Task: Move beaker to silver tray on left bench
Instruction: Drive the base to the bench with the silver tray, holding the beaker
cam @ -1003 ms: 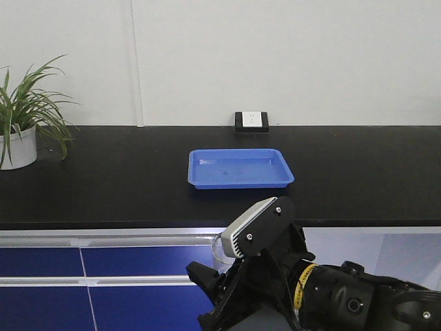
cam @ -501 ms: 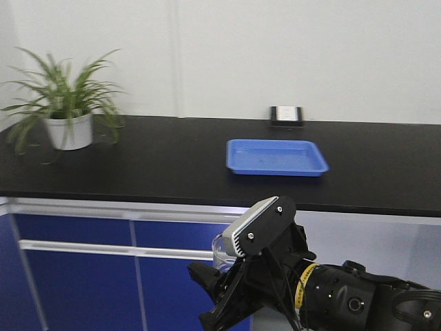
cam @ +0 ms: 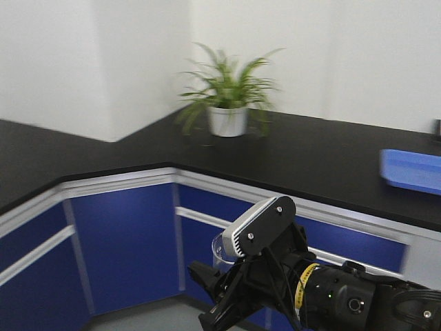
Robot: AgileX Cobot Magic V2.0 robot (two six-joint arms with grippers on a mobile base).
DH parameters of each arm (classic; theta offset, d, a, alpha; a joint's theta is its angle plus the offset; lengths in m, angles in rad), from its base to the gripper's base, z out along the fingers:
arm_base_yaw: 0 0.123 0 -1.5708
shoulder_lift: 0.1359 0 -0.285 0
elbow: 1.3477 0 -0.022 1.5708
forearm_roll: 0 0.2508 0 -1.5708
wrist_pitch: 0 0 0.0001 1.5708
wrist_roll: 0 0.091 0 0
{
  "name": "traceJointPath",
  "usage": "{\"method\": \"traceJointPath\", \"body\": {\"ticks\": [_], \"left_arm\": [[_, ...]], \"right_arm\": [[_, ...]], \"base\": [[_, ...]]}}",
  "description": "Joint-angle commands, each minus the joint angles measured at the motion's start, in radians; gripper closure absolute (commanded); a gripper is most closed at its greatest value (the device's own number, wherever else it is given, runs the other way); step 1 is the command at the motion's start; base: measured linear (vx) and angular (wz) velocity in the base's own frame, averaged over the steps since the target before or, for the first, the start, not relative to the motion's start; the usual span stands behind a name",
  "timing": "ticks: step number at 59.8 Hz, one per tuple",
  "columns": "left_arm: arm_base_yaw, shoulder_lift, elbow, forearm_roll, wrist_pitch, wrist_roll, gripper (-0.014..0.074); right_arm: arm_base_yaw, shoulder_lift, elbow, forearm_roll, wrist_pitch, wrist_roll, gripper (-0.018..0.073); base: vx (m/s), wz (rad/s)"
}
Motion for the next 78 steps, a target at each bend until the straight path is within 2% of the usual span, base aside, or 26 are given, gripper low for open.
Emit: {"method": "traceJointPath", "body": {"ticks": [1,36,78], "left_arm": [[-0.005,-0.008,0.020,-0.003,-0.079,-0.002,0.0595],[-0.005,-0.008,0.020,-0.003,-0.079,-0.002,0.0595],[-0.005,-0.008,0.020,-0.003,-0.079,-0.002,0.0595]], "right_arm": [[-0.001,-0.040,-0.031,0.011,-0.059,-0.003,0.0571],[-0.001,-0.040,-0.031,0.011,-0.060,-0.003,0.0571],[-0.001,-0.040,-0.031,0.011,-0.060,-0.003,0.0571]], "base": [[-0.07,0.87],[-0.01,0.86],[0.12,0.61]]}}
